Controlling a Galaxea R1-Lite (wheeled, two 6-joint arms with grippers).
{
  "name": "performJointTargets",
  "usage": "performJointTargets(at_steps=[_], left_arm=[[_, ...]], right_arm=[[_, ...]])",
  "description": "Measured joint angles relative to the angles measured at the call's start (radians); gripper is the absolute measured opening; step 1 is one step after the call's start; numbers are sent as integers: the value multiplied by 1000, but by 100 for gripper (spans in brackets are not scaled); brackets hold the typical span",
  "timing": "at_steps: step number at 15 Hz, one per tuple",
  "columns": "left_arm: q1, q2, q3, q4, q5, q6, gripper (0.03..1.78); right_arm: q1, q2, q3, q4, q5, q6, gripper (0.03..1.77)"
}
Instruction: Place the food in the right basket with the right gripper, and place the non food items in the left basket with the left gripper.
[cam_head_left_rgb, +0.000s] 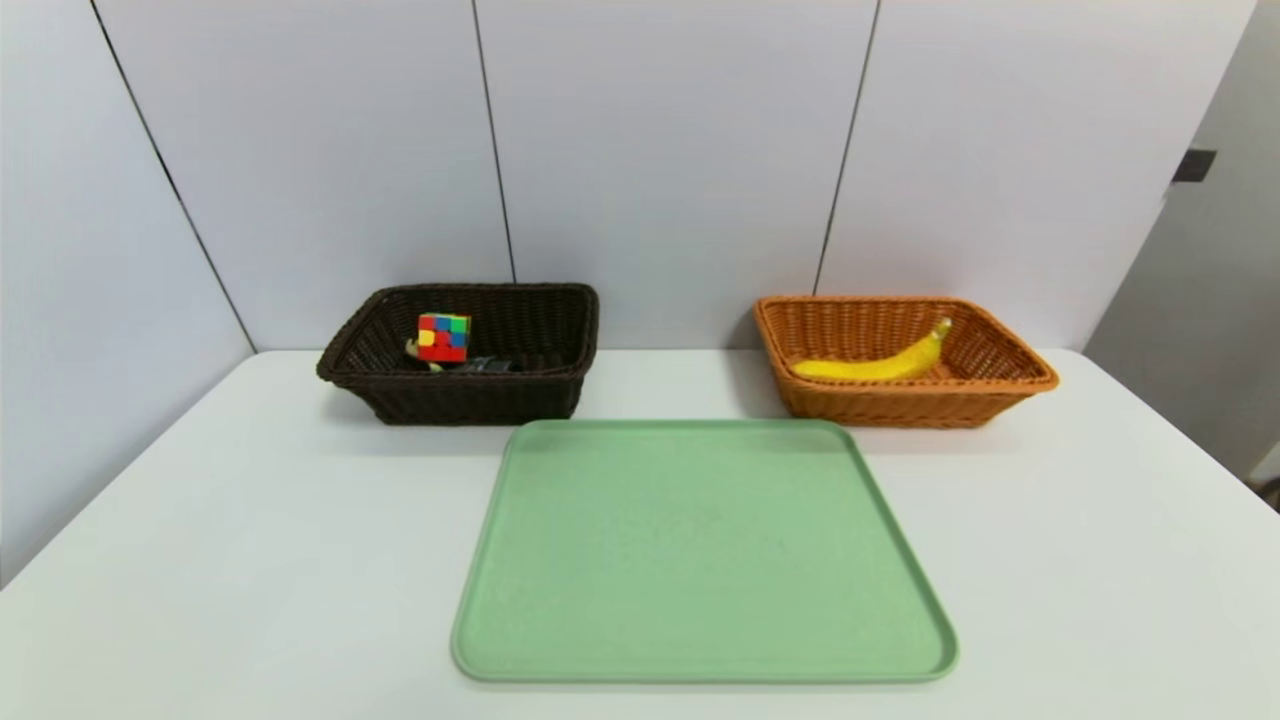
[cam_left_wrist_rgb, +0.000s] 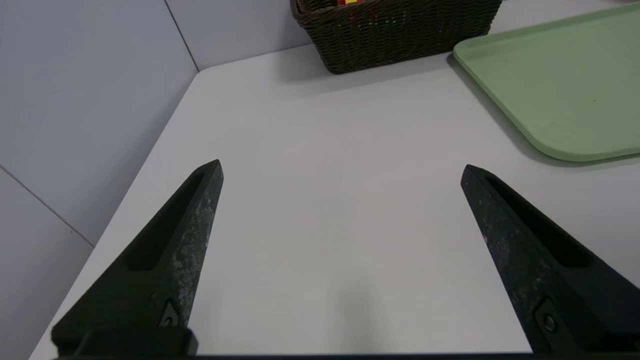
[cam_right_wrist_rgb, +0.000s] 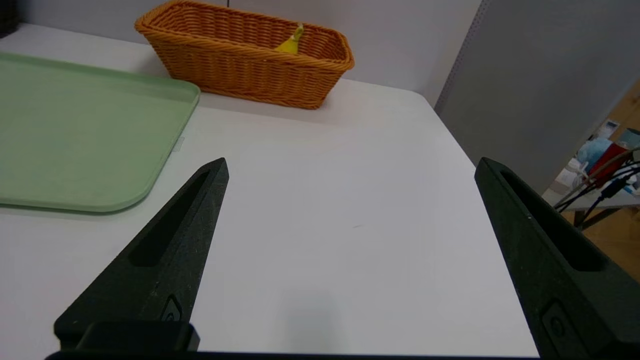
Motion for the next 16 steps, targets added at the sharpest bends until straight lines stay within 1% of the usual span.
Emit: performJointTargets(at_steps=[2, 3, 4, 5, 6, 7, 8, 9, 10, 11, 14, 16], left_arm=[[0, -1, 92, -180, -6, 26, 169], [0, -1, 108, -189, -9, 26, 169], [0, -1, 114, -163, -22, 14, 169], [1, -1, 120, -112, -36, -5, 169], [0, -1, 120, -96, -35, -32, 169], [0, -1, 122, -92, -29, -66, 169], [0, -1, 122, -93, -18, -96, 169], [0, -1, 122, -95, -9, -124, 169], [0, -1, 122, -93, 3, -146, 169], [0, -1, 122, -94, 24, -157, 169], [0, -1, 123, -93, 29, -142, 169], [0, -1, 123, -97, 29, -165, 169]], right_arm=[[0, -11, 99, -228, 41, 1, 170], [0, -13, 113, -268, 65, 0, 170], [0, -15, 121, -257, 77, 1, 170], [0, -16, 126, -201, 97, 7, 170], [0, -16, 129, -113, 120, 20, 170], [0, -16, 129, -44, 123, 51, 170], [0, -16, 130, -15, 118, 98, 170], [0, -16, 130, -15, 106, 149, 170], [0, -16, 130, -16, 80, 199, 170], [0, -16, 130, -17, 67, 224, 170], [0, -16, 131, -17, 66, 231, 170], [0, -16, 131, -17, 66, 232, 170]])
